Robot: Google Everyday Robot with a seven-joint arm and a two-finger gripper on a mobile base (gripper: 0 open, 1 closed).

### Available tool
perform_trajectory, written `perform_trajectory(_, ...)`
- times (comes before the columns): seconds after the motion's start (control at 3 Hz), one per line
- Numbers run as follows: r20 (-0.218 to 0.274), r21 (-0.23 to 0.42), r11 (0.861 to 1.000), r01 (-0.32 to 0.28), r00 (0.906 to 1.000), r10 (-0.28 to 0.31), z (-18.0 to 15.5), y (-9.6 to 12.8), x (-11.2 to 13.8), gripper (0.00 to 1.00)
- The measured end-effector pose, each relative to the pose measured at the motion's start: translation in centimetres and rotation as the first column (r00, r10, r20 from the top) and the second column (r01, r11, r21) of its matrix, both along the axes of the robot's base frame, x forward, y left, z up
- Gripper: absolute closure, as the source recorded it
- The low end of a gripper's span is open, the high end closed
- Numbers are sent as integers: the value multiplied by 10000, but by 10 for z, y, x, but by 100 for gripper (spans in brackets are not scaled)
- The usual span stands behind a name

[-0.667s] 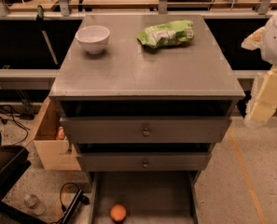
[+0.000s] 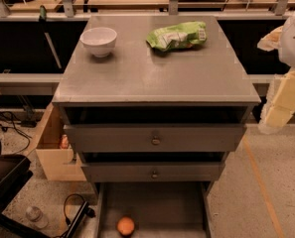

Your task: Pick orange from bottom drawer and place on counter

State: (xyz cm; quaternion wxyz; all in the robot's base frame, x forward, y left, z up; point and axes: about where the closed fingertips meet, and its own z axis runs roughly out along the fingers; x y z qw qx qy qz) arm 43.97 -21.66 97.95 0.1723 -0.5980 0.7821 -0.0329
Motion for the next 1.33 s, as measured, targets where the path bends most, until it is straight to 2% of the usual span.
perform_trajectory(0.33, 94, 1023, 9948, -31, 10000, 22, -23, 10, 6, 0)
perform_trajectory(0.67, 120, 2754, 9610, -269, 9996, 246, -74, 34, 6, 0)
perform_trajectory(1.0, 192, 4427, 8942, -663, 9977, 644, -137, 70, -5, 0)
perform_trajectory(1.33, 698, 5579, 8205, -1241, 9923, 1026, -212, 121, -13, 0)
